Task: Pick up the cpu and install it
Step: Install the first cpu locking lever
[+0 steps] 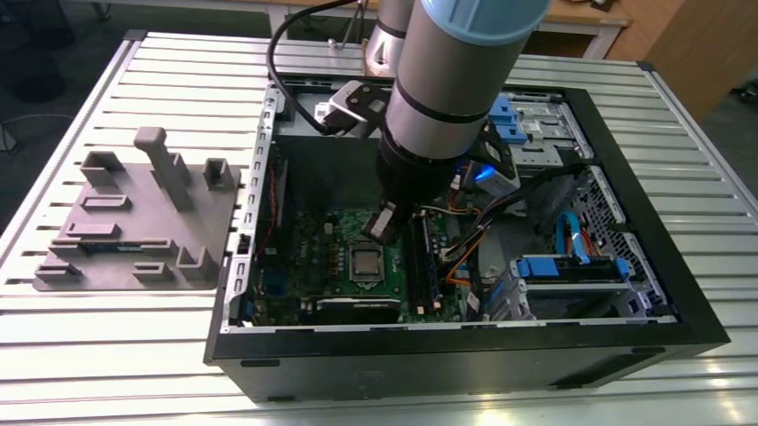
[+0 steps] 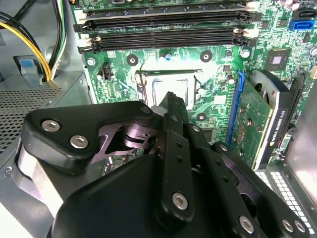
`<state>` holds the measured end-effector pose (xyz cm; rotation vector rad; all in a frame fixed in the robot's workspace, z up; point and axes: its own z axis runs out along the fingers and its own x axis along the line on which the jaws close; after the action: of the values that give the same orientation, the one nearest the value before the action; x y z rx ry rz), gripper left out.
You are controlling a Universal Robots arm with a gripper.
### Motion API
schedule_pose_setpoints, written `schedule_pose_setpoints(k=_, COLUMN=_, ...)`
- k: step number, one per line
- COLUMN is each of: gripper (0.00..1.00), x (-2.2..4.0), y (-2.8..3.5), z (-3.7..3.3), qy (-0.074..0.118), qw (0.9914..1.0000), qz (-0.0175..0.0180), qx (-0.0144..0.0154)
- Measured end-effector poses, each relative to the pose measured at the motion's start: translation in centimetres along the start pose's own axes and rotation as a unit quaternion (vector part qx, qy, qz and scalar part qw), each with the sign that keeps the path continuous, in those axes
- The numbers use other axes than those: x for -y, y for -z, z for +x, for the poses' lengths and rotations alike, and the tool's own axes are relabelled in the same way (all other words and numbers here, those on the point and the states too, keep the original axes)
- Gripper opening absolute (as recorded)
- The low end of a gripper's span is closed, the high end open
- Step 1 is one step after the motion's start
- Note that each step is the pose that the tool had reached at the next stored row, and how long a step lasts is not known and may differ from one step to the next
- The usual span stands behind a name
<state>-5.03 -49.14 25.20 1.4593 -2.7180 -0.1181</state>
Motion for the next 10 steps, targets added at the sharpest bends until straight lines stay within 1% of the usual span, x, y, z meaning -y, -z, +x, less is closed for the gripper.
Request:
schedule_pose_setpoints(k=4, gripper=0.1, x=-0.01, y=0.01, z=0.01, qy=0.0, qw=1.0, qz=0.0, qx=0.0)
schedule_pose_setpoints(k=7, gripper=0.1, x=-0.05, y=0.4, z=0.01, qy=0.0, qw=1.0, qz=0.0, qx=0.0)
schedule_pose_setpoints(k=10, gripper=0.1, x=-0.05, y=0.44, z=0.01, qy=0.0, qw=1.0, qz=-0.0001, qx=0.0003)
